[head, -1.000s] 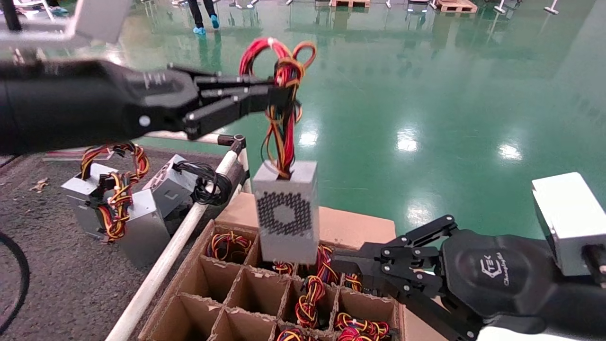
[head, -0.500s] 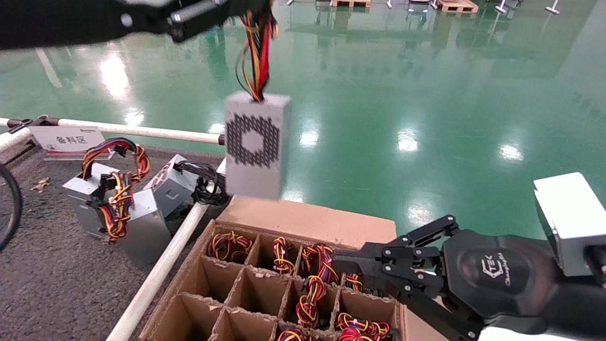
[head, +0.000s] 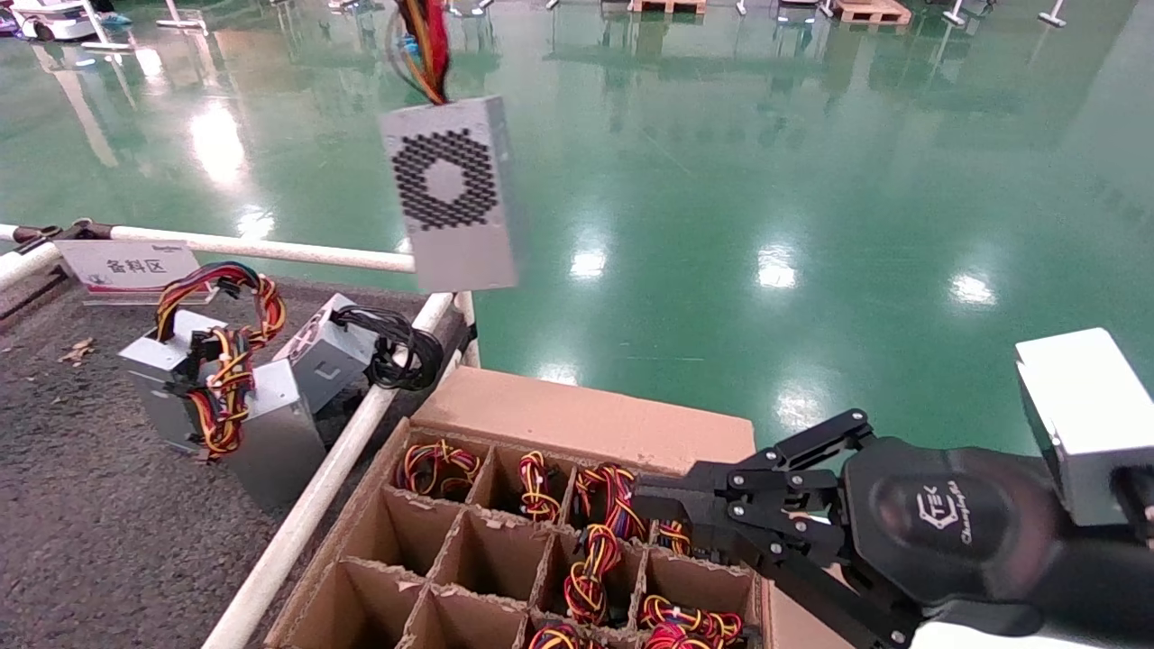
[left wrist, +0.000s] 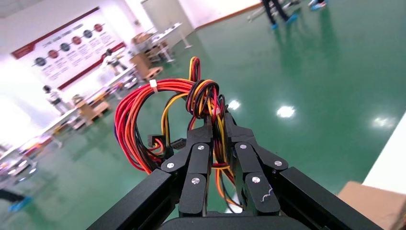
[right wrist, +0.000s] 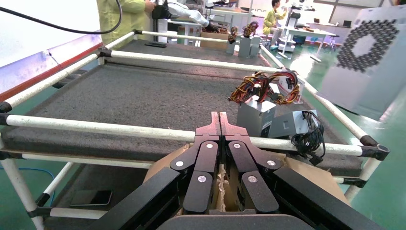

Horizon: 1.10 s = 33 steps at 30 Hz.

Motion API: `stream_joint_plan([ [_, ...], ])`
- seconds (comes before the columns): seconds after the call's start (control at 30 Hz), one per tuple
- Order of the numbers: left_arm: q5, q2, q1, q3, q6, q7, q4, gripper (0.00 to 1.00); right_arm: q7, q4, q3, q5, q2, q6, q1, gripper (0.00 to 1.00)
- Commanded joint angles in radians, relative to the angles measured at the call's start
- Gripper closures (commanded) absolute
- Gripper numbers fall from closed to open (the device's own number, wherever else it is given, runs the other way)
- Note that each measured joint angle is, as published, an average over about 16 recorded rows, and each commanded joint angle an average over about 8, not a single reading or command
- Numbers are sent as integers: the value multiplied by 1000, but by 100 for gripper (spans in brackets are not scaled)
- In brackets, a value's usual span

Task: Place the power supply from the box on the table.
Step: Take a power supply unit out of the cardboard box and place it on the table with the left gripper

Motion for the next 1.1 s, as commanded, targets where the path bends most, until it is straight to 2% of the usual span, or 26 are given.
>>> stream_joint_plan([
  [0.03,12,-2,-17,8,-2,19,28,100,0,0,0,0,0,0,0,100],
  [0.7,92,-11,-140,47,-6,207,307,100,0,0,0,0,0,0,0,100],
  [1.1,122,-32,-203,57,9,288,414,100,0,0,0,0,0,0,0,100],
])
